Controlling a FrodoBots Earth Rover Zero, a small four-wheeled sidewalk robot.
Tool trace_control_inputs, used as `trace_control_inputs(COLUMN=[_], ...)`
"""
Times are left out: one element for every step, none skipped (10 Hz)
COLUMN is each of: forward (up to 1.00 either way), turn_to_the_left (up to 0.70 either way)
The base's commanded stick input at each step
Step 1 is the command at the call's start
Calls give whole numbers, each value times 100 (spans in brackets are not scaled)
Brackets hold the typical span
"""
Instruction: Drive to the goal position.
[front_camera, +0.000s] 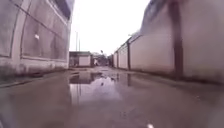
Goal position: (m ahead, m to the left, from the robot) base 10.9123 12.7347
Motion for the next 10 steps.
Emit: trace_control_inputs(forward=[70,70,70,70,70,70,70,70,70,70], turn_to_the_left=[-22,-22,-22,-22,-22,-22,-8,13,13,13])
